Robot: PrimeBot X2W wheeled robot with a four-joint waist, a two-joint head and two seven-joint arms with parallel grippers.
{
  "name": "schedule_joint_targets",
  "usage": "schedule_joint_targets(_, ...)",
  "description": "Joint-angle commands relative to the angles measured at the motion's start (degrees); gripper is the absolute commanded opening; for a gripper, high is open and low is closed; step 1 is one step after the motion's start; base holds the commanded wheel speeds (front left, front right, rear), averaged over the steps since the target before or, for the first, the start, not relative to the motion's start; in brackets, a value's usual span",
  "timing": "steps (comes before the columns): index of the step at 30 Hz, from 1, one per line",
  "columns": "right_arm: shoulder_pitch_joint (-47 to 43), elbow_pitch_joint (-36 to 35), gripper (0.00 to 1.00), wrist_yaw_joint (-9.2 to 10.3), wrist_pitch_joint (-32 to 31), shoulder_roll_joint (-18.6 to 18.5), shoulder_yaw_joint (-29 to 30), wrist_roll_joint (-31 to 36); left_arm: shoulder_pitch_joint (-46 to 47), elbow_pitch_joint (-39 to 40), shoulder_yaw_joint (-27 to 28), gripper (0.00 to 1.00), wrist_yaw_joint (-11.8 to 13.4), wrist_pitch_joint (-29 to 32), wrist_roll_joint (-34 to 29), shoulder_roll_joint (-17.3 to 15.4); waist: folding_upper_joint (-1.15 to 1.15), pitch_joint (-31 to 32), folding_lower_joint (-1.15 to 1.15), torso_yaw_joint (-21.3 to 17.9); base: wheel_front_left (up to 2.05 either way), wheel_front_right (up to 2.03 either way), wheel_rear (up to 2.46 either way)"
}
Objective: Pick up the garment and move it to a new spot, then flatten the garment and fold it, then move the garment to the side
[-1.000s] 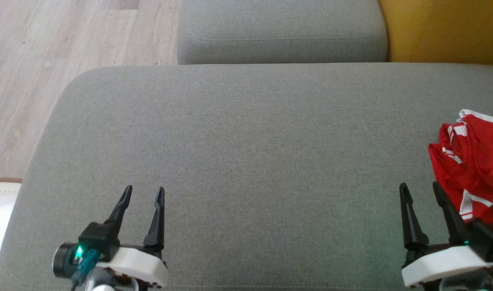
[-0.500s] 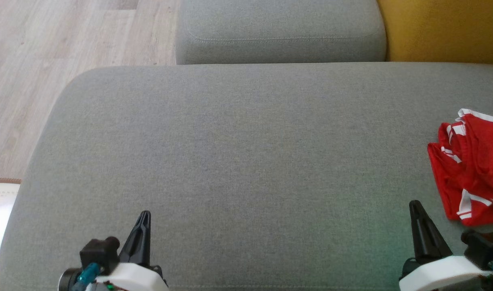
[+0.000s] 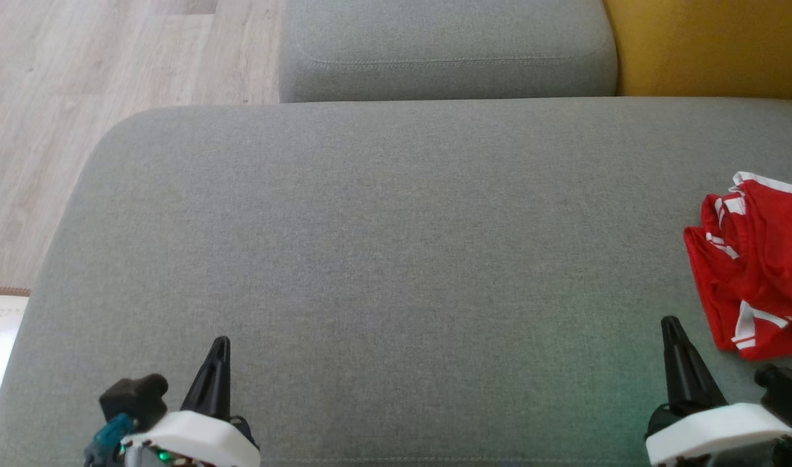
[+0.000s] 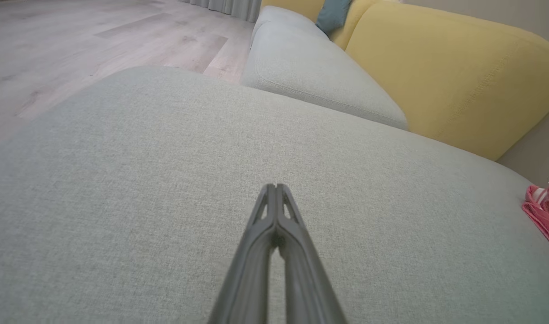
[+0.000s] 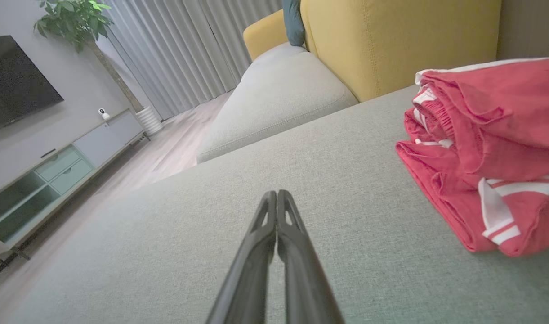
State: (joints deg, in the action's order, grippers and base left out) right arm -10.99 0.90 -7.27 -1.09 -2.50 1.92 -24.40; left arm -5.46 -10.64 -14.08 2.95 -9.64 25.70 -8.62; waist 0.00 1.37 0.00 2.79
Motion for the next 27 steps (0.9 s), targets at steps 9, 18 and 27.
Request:
schedule_joint_targets(9, 3.8, -0.2, 0.0, -0.06, -0.2, -1.1, -0.2, -7.7, 3.9, 1.1, 2.7, 0.0, -1.4, 1.4, 7.3, 0.2, 0.0, -0.1, 0.0, -0.3, 0.0, 0.0, 0.0)
schedule_joint_targets(18, 4.9, 0.9, 0.0, -0.08, -0.4, -1.2, -0.1, -13.1, 4.5, 0.8, 4.0, 0.0, -2.2, 2.4, 12.6, 0.5, 0.0, -0.3, 0.0, -0.5, 0.0, 0.0, 0.0)
schedule_joint_targets(27, 6.2, 2.2, 0.0, -0.09, -0.6, -1.4, 0.1, -19.1, 5.2, 0.4, 5.5, 0.0, -3.0, 3.7, 18.4, 0.9, 0.0, -0.4, 0.0, -0.7, 0.0, 0.0, 0.0)
